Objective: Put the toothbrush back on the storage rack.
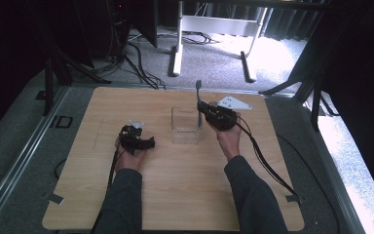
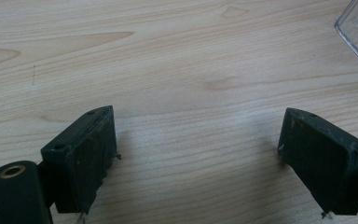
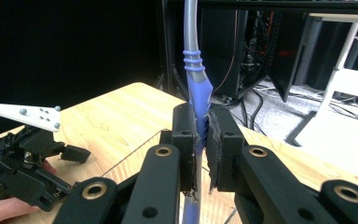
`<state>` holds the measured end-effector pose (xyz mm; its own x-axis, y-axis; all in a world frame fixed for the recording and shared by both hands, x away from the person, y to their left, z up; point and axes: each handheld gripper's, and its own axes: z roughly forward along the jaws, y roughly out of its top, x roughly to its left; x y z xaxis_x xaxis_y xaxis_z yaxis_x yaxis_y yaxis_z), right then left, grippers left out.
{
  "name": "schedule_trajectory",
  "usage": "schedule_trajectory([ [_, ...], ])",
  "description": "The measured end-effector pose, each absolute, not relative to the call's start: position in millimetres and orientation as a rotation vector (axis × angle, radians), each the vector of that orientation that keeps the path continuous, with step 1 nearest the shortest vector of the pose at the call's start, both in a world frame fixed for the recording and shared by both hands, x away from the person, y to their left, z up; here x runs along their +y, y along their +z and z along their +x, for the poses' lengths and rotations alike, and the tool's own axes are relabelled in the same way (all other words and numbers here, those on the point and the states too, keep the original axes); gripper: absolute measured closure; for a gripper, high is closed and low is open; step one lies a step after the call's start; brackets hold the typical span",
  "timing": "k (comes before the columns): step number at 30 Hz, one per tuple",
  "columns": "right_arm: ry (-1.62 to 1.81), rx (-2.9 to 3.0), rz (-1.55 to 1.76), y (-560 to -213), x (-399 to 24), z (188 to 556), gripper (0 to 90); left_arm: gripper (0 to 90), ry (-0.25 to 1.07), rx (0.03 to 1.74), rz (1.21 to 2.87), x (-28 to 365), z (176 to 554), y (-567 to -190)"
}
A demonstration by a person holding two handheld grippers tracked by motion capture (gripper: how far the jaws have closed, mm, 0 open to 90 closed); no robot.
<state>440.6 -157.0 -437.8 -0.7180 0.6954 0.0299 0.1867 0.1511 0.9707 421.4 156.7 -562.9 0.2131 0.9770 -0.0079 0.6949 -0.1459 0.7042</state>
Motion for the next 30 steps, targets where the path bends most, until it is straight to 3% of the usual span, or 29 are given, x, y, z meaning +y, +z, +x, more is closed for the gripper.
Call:
schedule_trajectory([
  [30, 1.476, 2.119, 0.793, -455, -146, 442, 82.4, 11.8, 0.625, 1.544, 1.910, 157, 421, -563],
])
